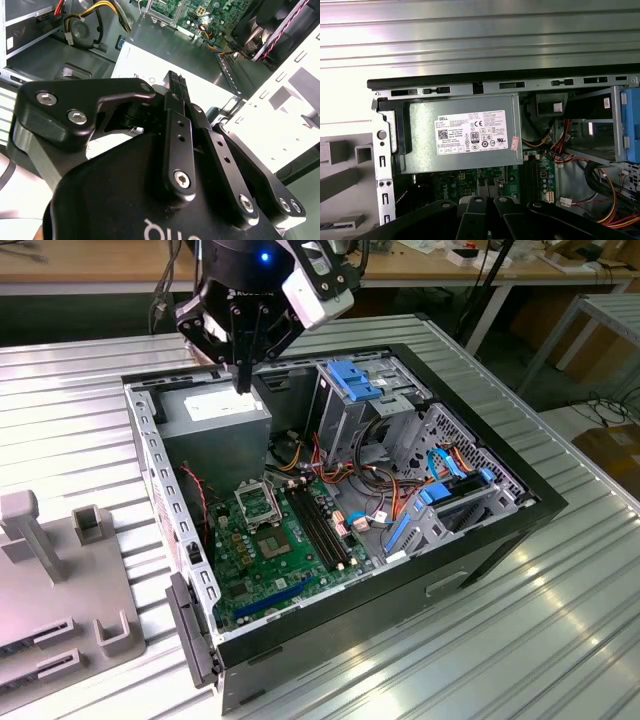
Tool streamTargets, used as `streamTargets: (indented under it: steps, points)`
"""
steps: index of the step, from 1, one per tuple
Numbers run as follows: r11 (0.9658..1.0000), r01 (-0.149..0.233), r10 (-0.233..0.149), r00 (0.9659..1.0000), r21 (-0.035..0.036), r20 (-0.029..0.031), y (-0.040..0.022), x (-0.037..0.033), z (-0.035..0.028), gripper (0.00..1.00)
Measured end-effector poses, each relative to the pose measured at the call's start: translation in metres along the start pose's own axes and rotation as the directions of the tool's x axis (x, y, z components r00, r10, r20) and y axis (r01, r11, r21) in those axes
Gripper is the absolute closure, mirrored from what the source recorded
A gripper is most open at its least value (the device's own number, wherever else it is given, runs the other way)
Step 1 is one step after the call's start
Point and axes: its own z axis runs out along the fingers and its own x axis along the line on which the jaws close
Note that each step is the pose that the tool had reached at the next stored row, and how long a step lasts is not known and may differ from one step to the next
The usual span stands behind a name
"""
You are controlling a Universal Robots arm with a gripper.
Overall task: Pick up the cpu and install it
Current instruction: 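Reach for the cpu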
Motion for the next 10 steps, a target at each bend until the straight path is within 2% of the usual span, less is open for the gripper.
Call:
streamTargets:
  steps: [10]
  points:
    - [1.0,0.0,0.0,1.0,0.0,-0.0001,-0.0002,0.0024,-0.0001,0.89]
